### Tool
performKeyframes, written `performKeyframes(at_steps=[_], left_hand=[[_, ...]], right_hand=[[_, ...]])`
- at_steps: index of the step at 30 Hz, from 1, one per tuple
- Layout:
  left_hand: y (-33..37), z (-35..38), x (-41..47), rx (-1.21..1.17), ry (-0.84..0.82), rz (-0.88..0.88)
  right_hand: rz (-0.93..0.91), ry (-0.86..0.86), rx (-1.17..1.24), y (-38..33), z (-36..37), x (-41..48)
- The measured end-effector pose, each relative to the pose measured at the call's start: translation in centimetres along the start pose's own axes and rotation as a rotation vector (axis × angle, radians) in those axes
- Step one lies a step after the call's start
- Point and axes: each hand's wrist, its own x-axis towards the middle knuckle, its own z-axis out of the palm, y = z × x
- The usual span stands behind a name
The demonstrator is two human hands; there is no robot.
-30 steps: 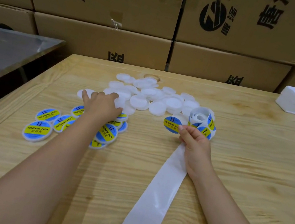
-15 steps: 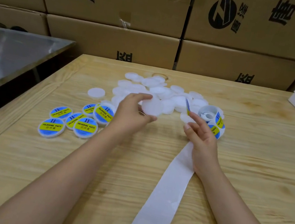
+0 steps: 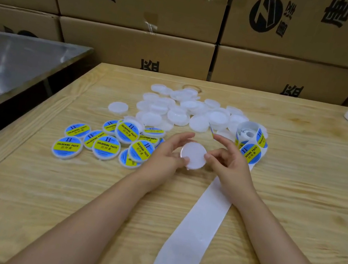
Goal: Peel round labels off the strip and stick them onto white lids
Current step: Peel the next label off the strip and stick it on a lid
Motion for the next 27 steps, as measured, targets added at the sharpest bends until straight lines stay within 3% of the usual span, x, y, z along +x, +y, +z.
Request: performKeyframes(at_steps=[7,12,27], left_hand=[[-0.14,-0.02,0.52,-0.142,-0.028,-0.105],[-0.05,0.19,0.74,-0.215,0.049,-0.155],[0.19,-0.23,0.5,-0.272,-0.097,-0.102]], right_hand=[[-0.043,0.061,0.008,-0.58,-0.21,0.01],[0.126,0.167,0.4,-0.73,-0.99,0.34],[0.272,0.092,0.326,0.13,-0.89,0.76]])
